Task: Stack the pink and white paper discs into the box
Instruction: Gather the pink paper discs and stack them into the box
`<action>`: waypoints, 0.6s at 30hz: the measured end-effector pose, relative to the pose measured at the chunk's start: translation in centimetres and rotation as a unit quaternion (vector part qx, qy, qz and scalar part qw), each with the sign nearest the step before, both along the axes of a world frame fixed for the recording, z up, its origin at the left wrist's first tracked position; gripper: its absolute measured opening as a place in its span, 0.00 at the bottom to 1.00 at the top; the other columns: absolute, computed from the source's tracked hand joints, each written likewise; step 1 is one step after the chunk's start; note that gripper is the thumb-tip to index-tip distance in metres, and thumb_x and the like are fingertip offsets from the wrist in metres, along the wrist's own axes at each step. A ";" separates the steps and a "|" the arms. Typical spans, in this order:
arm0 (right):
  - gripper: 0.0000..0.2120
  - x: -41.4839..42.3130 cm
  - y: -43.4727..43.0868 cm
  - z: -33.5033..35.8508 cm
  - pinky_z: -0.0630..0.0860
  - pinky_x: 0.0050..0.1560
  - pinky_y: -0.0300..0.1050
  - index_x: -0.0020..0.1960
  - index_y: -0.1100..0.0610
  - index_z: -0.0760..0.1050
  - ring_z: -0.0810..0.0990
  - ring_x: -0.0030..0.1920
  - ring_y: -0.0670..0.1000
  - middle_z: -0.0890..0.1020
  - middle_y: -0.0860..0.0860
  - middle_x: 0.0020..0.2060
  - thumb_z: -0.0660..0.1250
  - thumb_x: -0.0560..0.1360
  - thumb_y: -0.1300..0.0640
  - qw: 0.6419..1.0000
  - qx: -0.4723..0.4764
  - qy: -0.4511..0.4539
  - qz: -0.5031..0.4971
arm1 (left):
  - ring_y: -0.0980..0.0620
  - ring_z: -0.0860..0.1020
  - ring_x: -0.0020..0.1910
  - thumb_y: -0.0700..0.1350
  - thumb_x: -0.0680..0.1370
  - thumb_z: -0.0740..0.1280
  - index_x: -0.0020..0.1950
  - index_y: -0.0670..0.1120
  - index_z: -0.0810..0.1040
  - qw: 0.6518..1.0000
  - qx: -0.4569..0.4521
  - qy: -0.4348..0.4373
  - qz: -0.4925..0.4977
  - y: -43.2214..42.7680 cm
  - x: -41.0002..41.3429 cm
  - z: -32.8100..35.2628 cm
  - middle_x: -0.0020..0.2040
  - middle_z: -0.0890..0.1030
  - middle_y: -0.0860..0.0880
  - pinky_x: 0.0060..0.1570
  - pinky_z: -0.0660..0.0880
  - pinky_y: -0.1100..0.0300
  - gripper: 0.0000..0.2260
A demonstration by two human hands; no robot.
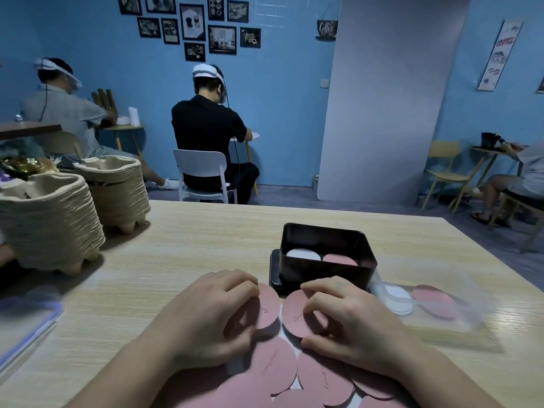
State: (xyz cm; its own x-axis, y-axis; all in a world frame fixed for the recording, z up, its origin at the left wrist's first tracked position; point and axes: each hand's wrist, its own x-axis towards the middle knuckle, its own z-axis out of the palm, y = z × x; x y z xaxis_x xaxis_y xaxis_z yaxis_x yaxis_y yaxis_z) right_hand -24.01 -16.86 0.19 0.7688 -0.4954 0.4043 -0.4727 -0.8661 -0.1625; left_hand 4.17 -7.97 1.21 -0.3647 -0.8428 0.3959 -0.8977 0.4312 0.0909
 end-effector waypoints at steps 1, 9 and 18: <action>0.17 0.1 0.0 0.0 0.78 0.58 0.44 0.52 0.44 0.75 0.70 0.68 0.39 0.74 0.38 0.69 0.69 0.74 0.33 1.000 -0.001 0.002 0.000 | 0.55 0.78 0.58 0.59 0.74 0.69 0.57 0.52 0.77 1.000 -0.009 0.002 0.000 -0.1 -0.2 0.0 0.62 0.78 0.56 0.57 0.74 0.61 0.16; 0.18 0.5 0.4 0.2 0.79 0.58 0.46 0.55 0.46 0.76 0.73 0.68 0.42 0.76 0.41 0.68 0.70 0.74 0.34 1.000 -0.001 -0.016 0.011 | 0.50 0.80 0.55 0.57 0.75 0.70 0.54 0.47 0.79 0.999 -0.027 -0.009 -0.023 -0.4 -1.3 -0.6 0.61 0.80 0.51 0.54 0.76 0.59 0.16; 0.23 1.6 0.6 0.1 0.79 0.58 0.42 0.66 0.47 0.74 0.79 0.64 0.48 0.77 0.47 0.68 0.70 0.77 0.36 0.998 0.018 -0.035 0.058 | 0.46 0.80 0.55 0.57 0.78 0.69 0.53 0.45 0.81 0.995 -0.088 -0.020 -0.051 -0.8 -1.8 -1.4 0.63 0.80 0.45 0.52 0.78 0.56 0.16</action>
State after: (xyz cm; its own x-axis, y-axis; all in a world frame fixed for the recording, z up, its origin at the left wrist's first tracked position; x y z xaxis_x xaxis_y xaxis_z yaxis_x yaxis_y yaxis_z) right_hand -22.41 -16.27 0.26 0.7925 -0.4193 0.4428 -0.3553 -0.9076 -0.2236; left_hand 2.37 -8.77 -0.14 -0.4623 -0.7196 0.5181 -0.8502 0.5257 -0.0285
